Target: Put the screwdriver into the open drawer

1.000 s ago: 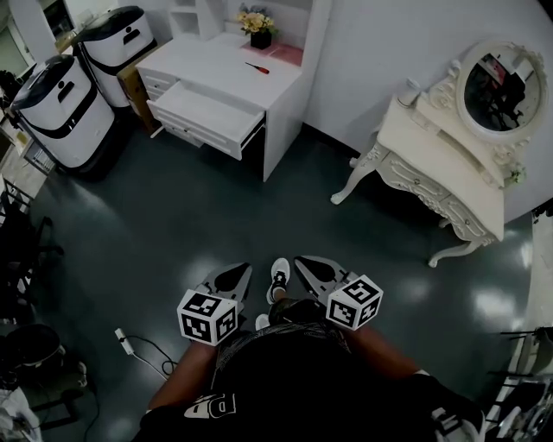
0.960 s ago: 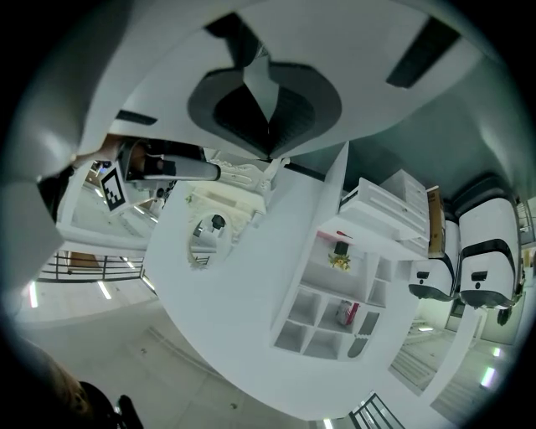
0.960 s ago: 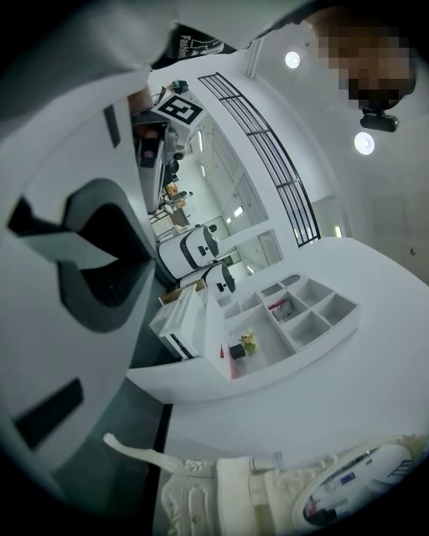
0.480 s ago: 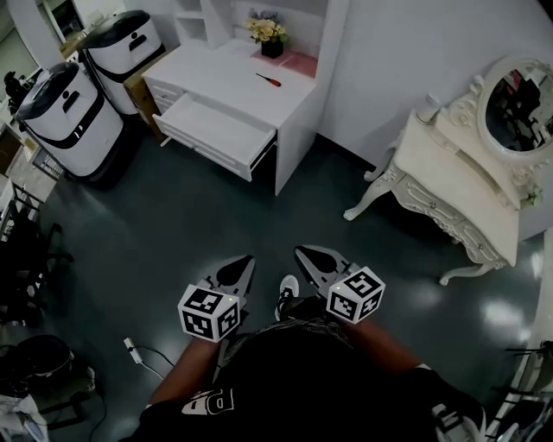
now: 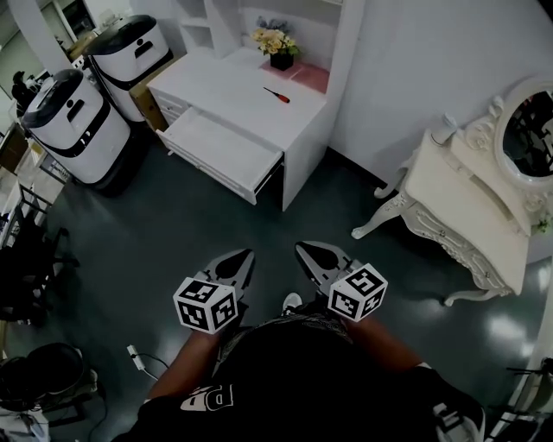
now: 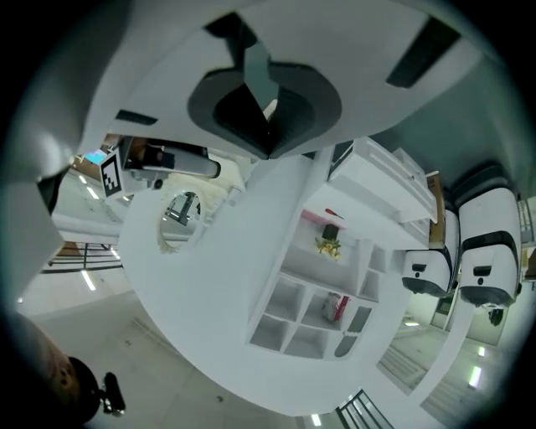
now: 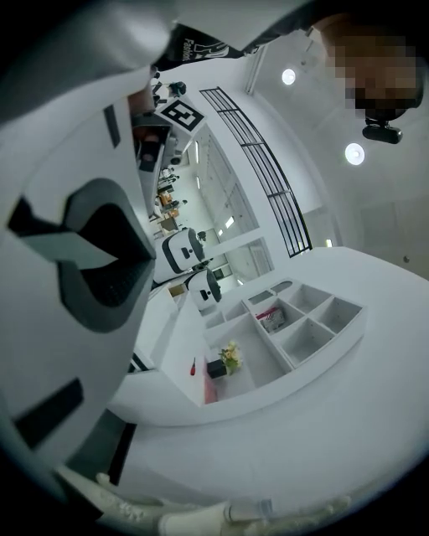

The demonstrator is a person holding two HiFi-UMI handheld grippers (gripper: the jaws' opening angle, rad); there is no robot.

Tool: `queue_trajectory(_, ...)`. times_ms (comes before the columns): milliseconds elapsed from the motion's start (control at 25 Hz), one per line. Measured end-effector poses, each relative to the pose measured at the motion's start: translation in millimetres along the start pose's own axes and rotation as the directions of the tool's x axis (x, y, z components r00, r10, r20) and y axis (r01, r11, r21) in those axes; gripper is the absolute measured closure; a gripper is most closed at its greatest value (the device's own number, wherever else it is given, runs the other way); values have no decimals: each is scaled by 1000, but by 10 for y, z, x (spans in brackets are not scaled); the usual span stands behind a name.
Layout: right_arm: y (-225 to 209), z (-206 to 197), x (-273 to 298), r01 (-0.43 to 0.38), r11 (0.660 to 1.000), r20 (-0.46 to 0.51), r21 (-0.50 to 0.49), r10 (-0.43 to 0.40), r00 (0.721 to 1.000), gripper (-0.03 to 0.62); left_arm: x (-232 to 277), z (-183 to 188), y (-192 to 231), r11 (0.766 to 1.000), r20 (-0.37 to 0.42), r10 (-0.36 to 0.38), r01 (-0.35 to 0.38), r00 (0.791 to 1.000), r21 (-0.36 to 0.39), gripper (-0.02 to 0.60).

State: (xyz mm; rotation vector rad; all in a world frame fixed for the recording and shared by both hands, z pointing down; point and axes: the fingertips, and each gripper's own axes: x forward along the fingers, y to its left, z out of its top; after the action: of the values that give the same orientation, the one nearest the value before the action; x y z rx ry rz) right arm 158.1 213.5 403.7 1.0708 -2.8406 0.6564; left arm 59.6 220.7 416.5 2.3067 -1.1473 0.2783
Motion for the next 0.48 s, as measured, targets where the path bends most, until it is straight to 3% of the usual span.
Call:
queue_trajectory(200, -303, 106, 177, -17, 1000, -1, -8, 17, 1000, 588, 301, 191, 3, 996, 24, 0, -2, 1000, 89, 566)
queue_trajectory(360, -509, 161, 230, -25, 1000, -4, 2, 25, 1000, 588, 535, 229, 109, 999, 1, 23, -23, 1000, 44, 566)
queue_trajectory(480, -623, 198, 229, -19, 1000, 2, 24, 19, 1000, 588, 619, 297, 91, 998, -18, 25, -24, 1000, 64, 566)
